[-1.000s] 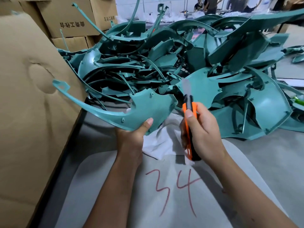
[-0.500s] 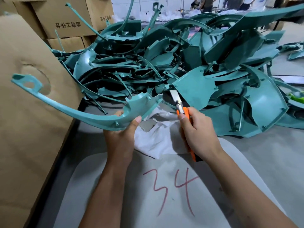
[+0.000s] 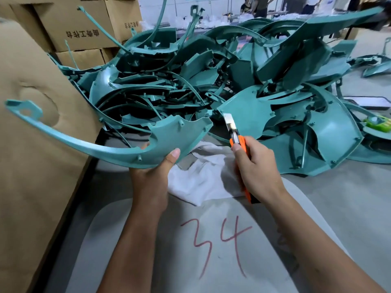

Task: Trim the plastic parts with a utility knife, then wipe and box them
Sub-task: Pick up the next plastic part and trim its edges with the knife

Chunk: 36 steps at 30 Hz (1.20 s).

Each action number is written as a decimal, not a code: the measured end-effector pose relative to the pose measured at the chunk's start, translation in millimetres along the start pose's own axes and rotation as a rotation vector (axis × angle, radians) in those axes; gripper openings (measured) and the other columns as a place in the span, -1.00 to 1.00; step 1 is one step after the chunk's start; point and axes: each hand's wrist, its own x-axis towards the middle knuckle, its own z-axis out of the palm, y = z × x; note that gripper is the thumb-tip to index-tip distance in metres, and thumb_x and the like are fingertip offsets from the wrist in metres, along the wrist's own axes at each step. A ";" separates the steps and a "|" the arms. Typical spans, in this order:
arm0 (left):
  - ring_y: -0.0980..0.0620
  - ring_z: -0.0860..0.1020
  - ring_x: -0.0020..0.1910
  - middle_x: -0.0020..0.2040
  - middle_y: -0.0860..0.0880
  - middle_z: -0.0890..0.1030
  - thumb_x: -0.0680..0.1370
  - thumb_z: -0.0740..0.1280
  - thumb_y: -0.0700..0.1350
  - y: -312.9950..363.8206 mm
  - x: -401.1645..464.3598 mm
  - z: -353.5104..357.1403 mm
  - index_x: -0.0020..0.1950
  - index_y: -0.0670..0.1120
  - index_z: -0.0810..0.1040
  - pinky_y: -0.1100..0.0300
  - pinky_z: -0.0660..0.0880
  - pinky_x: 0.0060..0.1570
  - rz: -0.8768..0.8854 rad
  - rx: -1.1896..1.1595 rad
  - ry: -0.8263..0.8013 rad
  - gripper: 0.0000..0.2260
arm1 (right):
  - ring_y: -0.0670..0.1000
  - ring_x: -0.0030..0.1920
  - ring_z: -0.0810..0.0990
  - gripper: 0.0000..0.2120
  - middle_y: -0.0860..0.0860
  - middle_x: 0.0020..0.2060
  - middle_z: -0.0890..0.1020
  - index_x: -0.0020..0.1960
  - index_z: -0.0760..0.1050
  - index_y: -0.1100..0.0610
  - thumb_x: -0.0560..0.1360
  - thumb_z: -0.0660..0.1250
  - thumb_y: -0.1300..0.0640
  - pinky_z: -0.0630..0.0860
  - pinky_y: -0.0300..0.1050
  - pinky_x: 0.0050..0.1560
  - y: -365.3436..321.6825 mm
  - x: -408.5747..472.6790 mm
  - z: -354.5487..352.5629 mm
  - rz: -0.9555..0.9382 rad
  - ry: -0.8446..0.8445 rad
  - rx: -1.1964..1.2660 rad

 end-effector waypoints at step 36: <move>0.06 0.52 -0.13 -0.18 -0.11 0.46 0.26 0.41 -0.36 7.4 18.4 -16.0 -0.16 -0.18 0.44 0.31 0.51 -0.05 0.129 -0.202 -0.139 -0.75 | 0.12 -0.34 0.39 -0.55 0.08 -0.41 0.43 -0.25 0.30 0.13 0.69 0.19 -0.15 0.40 0.12 -0.27 -1.9 1.2 -9.0 -0.172 -0.110 -0.036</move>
